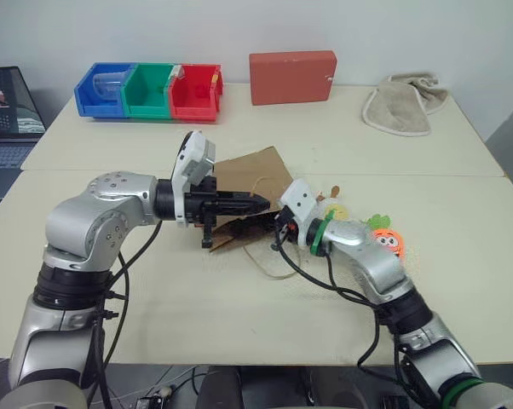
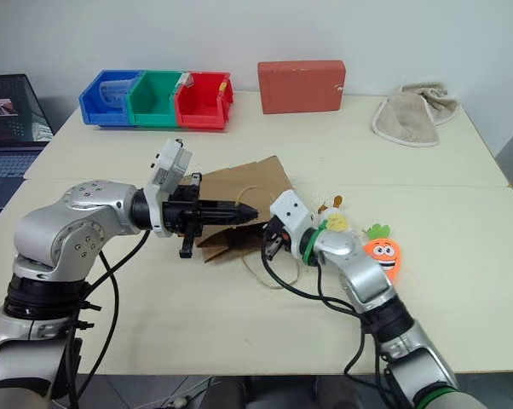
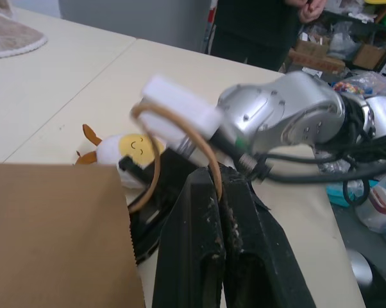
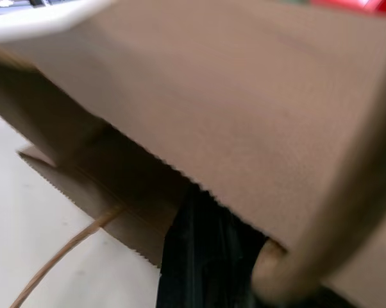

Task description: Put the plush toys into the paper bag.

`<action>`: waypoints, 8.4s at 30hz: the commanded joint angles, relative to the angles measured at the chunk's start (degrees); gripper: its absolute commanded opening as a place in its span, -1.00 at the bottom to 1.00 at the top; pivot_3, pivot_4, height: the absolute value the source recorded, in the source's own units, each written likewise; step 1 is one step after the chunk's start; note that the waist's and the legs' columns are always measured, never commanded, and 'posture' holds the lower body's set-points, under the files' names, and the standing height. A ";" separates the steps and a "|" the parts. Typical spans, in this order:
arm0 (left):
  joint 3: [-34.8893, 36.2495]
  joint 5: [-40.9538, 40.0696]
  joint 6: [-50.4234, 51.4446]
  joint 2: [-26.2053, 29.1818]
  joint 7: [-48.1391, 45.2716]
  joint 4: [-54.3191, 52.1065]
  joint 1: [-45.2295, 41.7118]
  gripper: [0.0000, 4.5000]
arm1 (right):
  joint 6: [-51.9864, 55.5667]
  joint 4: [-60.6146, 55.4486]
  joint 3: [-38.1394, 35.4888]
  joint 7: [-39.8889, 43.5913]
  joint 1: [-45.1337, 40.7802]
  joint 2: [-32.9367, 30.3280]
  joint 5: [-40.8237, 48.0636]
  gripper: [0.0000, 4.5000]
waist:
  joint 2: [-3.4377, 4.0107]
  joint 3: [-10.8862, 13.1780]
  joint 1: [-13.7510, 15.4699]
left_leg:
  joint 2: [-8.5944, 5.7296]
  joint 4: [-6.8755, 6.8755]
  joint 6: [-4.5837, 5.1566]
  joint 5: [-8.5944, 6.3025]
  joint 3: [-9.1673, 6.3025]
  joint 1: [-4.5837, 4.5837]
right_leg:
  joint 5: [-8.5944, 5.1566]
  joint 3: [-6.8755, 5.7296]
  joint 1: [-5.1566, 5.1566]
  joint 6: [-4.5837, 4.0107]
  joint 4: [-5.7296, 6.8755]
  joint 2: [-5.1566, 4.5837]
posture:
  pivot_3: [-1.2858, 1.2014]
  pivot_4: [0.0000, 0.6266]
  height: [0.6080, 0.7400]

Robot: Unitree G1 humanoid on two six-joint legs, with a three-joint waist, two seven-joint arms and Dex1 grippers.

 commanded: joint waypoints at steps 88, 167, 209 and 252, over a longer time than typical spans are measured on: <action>5.02 2.07 -6.62 1.44 5.50 -4.07 -0.74 -1.00 | -2.67 -24.83 -10.72 24.73 6.26 -35.32 -6.49 -1.00 | -0.05 0.03 0.08 | -0.05 -0.03 -0.23 0.13 -0.01 -0.08 | -0.02 0.04 -0.10 -0.01 0.07 -0.02 | 0.03 -0.52 1.00; 4.11 1.60 -5.71 -0.19 5.26 -4.30 -1.57 -1.00 | -0.82 -27.46 -18.71 29.56 15.36 -43.94 3.10 -1.00 | -0.08 0.01 -0.07 | -0.12 0.78 -0.21 0.13 -0.02 -0.72 | 0.02 0.11 -0.57 0.07 0.43 0.00 | 0.03 -0.52 1.00; 4.39 -1.53 -3.86 -2.13 6.33 -4.06 -3.24 -1.00 | -10.12 -9.18 1.54 10.61 -8.50 -14.66 -21.09 0.98 | -0.10 0.00 0.06 | -0.11 0.71 -0.22 0.14 -0.17 -0.79 | 0.04 -0.06 -0.68 0.04 0.56 -0.01 | 0.03 -0.52 1.00; 6.01 -0.05 -4.92 -3.38 9.47 -2.57 -5.21 -1.00 | 22.23 -17.35 -12.06 14.23 6.58 -19.30 7.19 -0.99 | -0.13 -0.02 -0.03 | -0.11 0.73 -0.21 0.13 -0.14 -0.79 | 0.03 0.01 -0.65 0.05 0.52 0.02 | 0.03 -0.52 1.00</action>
